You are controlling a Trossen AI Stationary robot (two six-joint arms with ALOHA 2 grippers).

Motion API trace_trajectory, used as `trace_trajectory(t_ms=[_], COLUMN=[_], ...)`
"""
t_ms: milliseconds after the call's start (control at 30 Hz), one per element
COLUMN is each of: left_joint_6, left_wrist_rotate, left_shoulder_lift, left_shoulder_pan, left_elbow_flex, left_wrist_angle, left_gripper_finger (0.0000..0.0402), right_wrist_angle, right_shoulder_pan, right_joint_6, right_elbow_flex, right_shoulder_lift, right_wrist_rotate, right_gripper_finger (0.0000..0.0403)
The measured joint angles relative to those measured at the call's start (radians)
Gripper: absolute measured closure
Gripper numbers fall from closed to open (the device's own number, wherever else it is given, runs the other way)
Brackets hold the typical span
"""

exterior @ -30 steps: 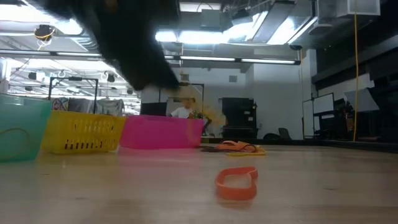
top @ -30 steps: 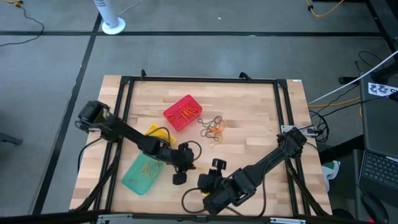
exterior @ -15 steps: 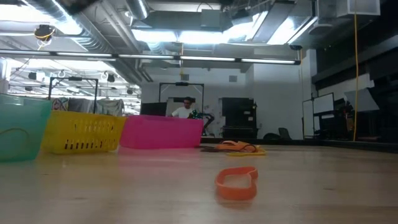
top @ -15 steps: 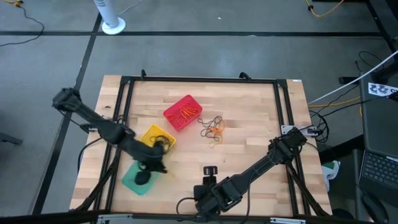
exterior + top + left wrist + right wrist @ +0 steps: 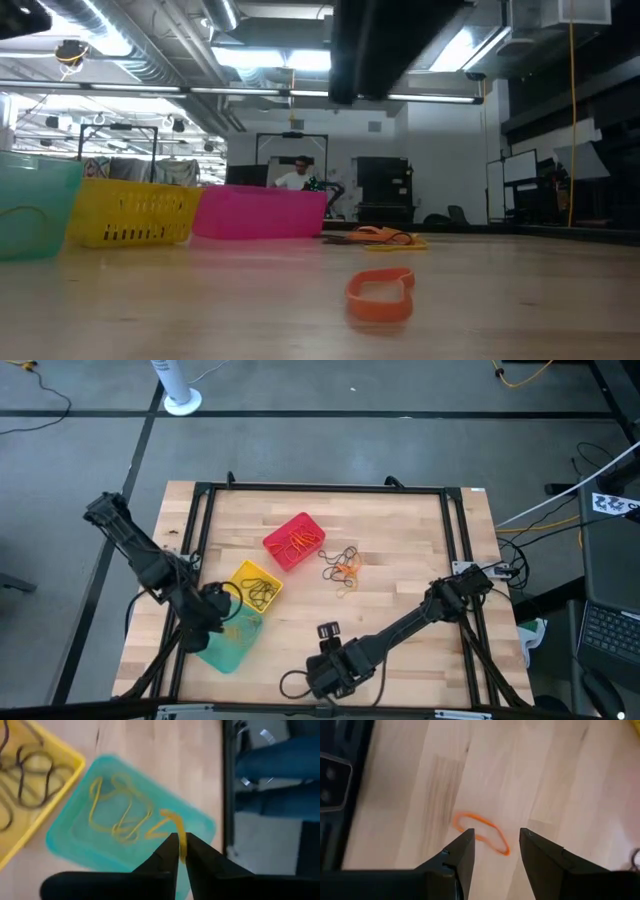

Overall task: Sort rubber bands into baskets
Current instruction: Put the yellow rubber band into the light blue bin, then put the orange rubber band into the red bin

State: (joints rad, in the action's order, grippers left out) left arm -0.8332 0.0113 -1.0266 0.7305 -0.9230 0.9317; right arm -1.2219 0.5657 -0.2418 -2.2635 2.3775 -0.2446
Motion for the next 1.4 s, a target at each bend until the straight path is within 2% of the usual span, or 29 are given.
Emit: trace_trajectory(t_ms=[133, 300, 467, 600, 933, 1067, 1267, 1333, 1400], left_joint_6=[-0.010, -0.035, -0.003, -0.002, -0.002, -0.002, -0.003, -0.003, -0.003], left_wrist_rotate=[0.002, 0.010, 0.011, 0.011, 0.011, 0.011, 0.011, 0.011, 0.011], left_shoulder_lift=[-0.028, -0.083, -0.136, -0.168, -0.186, -0.186, -0.186, -0.186, -0.186], left_shoulder_pan=[0.012, 0.012, 0.012, 0.012, 0.012, 0.012, 0.012, 0.012, 0.012], left_elbow_flex=[0.000, 0.000, 0.000, 0.000, 0.000, 0.000, 0.000, 0.000, 0.000], left_wrist_angle=[0.065, 0.103, 0.102, 0.098, 0.095, 0.092, 0.043, 0.017, -0.007], left_gripper_finger=[0.0346, 0.0294, 0.0251, 0.0239, 0.0238, 0.0238, 0.0238, 0.0238, 0.0237], right_wrist_angle=[0.004, 0.032, 0.082, 0.100, 0.137, 0.146, 0.150, 0.150, 0.152], right_shoulder_pan=[-0.025, -0.057, -0.085, -0.110, -0.136, -0.135, -0.136, -0.143, -0.157], right_joint_6=[0.090, 0.163, 0.184, 0.208, 0.251, 0.251, 0.250, 0.250, 0.250], right_elbow_flex=[0.055, 0.128, 0.202, 0.252, 0.305, 0.306, 0.306, 0.307, 0.309], right_shoulder_lift=[-0.001, -0.001, -0.001, -0.001, -0.006, -0.006, -0.006, -0.010, -0.017], right_wrist_rotate=[0.055, 0.123, 0.140, 0.170, 0.262, 0.279, 0.320, 0.325, 0.332], right_gripper_finger=[0.0247, 0.0247, 0.0247, 0.0247, 0.0252, 0.0288, 0.0387, 0.0393, 0.0381])
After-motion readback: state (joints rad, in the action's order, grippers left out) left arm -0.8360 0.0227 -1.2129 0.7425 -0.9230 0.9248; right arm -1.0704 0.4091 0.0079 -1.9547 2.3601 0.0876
